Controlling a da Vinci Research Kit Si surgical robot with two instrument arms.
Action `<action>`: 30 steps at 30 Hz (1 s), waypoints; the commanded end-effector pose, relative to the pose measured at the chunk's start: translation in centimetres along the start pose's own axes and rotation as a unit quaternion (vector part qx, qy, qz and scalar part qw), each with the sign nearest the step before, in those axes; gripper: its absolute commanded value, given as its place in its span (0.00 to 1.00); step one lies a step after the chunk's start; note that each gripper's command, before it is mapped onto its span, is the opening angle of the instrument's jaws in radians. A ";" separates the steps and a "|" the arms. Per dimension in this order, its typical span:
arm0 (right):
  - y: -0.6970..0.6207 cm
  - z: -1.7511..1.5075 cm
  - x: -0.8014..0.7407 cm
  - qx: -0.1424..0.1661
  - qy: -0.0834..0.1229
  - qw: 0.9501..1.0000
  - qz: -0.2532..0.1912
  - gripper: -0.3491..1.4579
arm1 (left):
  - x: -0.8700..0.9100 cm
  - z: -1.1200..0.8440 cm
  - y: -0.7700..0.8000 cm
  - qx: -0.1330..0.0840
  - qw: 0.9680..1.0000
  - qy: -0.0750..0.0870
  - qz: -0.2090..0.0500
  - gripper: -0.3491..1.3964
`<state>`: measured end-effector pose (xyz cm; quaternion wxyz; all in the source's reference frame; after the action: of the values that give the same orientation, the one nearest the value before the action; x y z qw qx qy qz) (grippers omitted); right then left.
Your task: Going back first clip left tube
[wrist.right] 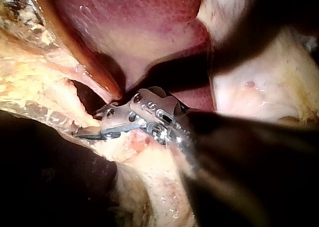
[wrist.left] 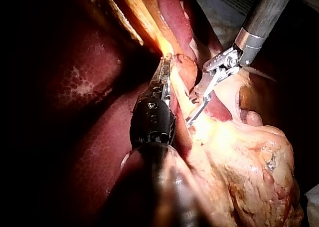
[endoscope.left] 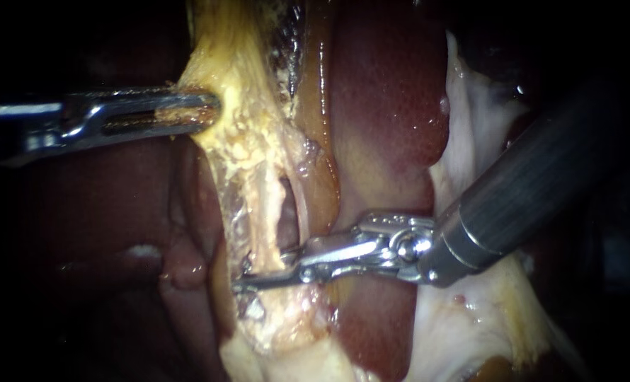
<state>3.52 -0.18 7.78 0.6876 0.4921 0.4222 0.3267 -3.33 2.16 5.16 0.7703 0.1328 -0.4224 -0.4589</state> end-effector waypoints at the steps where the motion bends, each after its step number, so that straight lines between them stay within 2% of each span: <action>1: 0.00 0.00 0.00 0.000 0.000 1.000 0.000 0.00 | 0.00 0.00 0.00 0.000 1.000 0.000 0.000 0.00; 10: -0.02 0.00 0.01 0.004 -0.003 1.000 -0.001 0.00 | 0.00 0.00 0.00 0.000 1.000 0.000 0.000 0.00; 13: 0.00 0.01 0.02 0.006 -0.008 1.000 -0.017 0.00 | 0.00 0.00 0.00 0.000 1.000 0.000 0.000 0.00; 14: 0.00 0.00 0.02 0.009 -0.007 1.000 -0.018 0.07 | 0.00 0.00 0.00 0.000 1.000 0.000 0.000 0.00; 15: 0.00 0.00 0.01 0.013 -0.006 1.000 -0.019 0.22 | 0.00 0.00 0.00 0.000 1.000 0.000 0.000 0.00; 17: -0.01 0.00 0.01 0.006 0.004 1.000 -0.019 0.41 | 0.00 -0.01 0.00 0.000 1.000 0.000 0.000 0.00; 18: -0.01 0.00 0.02 0.000 0.008 1.000 -0.025 0.45 | 0.00 -0.01 0.00 0.000 1.000 0.000 0.000 0.00; 21: -0.06 0.00 0.02 -0.014 0.015 0.998 -0.063 0.51 | 0.00 -0.01 0.01 0.000 1.000 0.000 0.000 0.00; 24: -0.12 -0.01 0.06 -0.010 0.020 0.996 -0.091 0.52 | 0.00 -0.01 0.01 0.000 1.000 0.000 0.000 0.00; 27: -0.18 -0.07 0.10 -0.004 0.030 0.991 -0.128 0.52 | 0.00 -0.01 0.01 0.000 1.000 0.000 0.000 0.00; 30: -0.21 -0.19 0.11 -0.016 0.034 0.986 -0.160 0.52 | 0.01 -0.01 0.01 0.000 1.000 0.000 0.000 0.00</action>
<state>3.35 -0.04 7.50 0.7278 0.3863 0.5193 0.2268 -3.31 2.15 5.16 0.7704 0.1331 -0.4225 -0.4586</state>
